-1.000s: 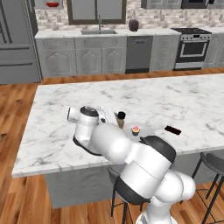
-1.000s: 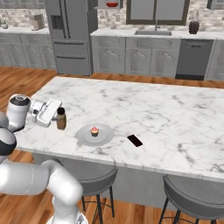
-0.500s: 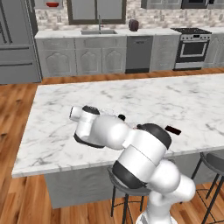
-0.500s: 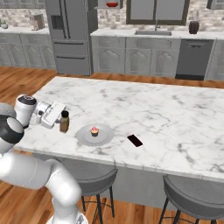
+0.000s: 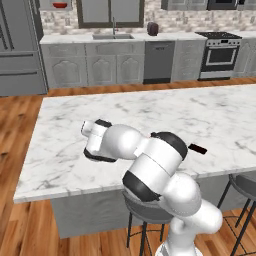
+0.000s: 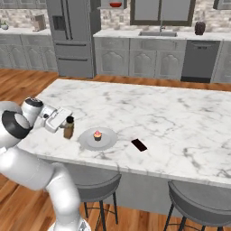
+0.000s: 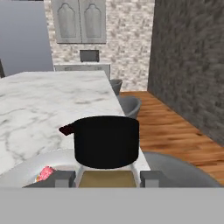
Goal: Take the cinnamon bottle from the cabinet and place it on the dining table, next to the plate with the cupcake. Then take the chocolate from the dining counter and place it on the cupcake plate.
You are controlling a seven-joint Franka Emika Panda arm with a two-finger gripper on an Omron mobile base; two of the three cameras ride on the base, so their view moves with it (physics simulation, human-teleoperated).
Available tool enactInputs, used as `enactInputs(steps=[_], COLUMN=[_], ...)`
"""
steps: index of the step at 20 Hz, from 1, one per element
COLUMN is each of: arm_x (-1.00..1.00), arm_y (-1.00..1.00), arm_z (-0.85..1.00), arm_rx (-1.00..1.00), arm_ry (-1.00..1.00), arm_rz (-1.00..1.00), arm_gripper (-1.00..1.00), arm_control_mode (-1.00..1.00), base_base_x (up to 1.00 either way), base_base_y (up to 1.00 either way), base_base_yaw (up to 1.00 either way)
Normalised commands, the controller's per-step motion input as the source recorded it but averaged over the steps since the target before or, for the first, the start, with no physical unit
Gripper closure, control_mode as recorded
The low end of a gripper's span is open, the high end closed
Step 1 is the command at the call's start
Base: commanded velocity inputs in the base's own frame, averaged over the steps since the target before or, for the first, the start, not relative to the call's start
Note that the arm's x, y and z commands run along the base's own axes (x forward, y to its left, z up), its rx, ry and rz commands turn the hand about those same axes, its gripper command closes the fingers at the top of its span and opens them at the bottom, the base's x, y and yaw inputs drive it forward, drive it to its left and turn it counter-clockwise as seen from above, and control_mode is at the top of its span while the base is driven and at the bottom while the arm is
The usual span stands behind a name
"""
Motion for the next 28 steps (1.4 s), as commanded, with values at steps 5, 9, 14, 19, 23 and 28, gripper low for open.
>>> enactInputs(steps=[5, 9, 14, 19, 23, 28], arm_x=[0.21, 0.23, 0.32, 0.41, 0.37, 0.27], arm_y=[0.12, 0.07, 0.02, 0.0, 0.03, 0.13], arm_z=[-0.28, -0.24, -0.16, -0.13, -0.2, -0.3], arm_rx=[-0.15, -0.16, -0.02, 0.06, 0.11, 0.05], arm_ry=[0.0, 0.0, 0.0, 0.0, 0.0, 0.0], arm_rz=[-0.08, -0.01, 0.0, 0.0, 0.0, 0.01], arm_gripper=[1.0, 1.0, 1.0, 1.0, 1.0, 1.0], arm_control_mode=[-1.0, -1.0, -1.0, -1.0, -1.0, -1.0], base_base_x=[0.0, 0.0, 0.0, 0.0, 0.0, 0.0], base_base_y=[0.0, 0.0, 0.0, 0.0, 0.0, 0.0], base_base_yaw=[0.0, 0.0, 0.0, 0.0, 0.0, 0.0])
